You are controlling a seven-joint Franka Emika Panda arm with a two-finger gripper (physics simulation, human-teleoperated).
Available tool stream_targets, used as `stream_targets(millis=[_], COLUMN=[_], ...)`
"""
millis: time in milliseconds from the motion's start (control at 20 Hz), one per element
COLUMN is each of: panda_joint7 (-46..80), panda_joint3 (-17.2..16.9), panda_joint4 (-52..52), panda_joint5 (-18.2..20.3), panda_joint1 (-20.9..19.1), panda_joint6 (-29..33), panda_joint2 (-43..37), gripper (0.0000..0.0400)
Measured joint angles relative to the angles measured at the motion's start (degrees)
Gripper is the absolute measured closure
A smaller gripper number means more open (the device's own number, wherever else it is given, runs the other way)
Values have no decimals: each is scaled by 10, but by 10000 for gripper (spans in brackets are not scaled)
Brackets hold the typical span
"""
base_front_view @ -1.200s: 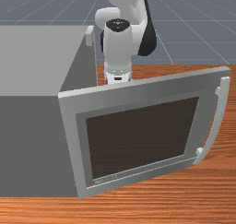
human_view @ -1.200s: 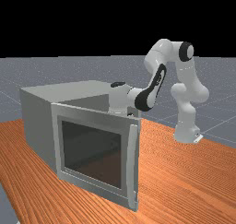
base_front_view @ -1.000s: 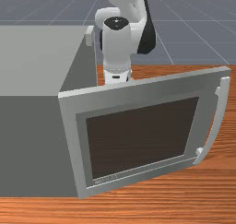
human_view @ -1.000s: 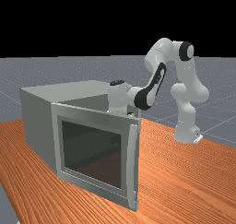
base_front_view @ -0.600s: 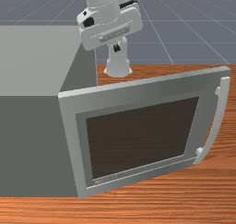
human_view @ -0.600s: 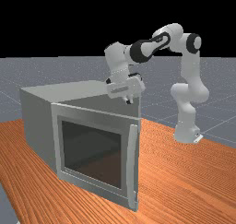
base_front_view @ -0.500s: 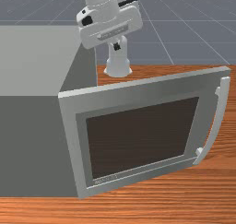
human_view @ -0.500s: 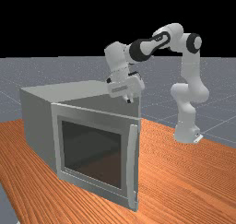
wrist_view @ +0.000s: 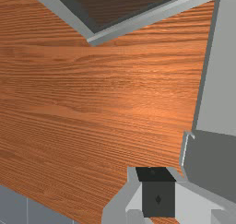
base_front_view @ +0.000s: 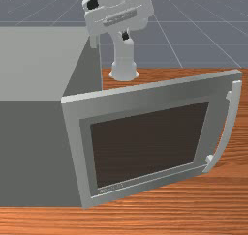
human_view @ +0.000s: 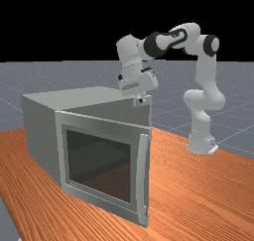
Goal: Close the microwave
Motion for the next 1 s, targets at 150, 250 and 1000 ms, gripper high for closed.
stream_targets(millis=[150,250,1000], panda_joint7=[30,53,195], panda_joint3=[34,49,25], panda_joint4=[21,52,325], panda_joint5=[-2,0,-35], panda_joint1=[33,51,77], panda_joint6=[0,1,288], panda_joint2=[-5,-4,201], gripper=[400,400,400])
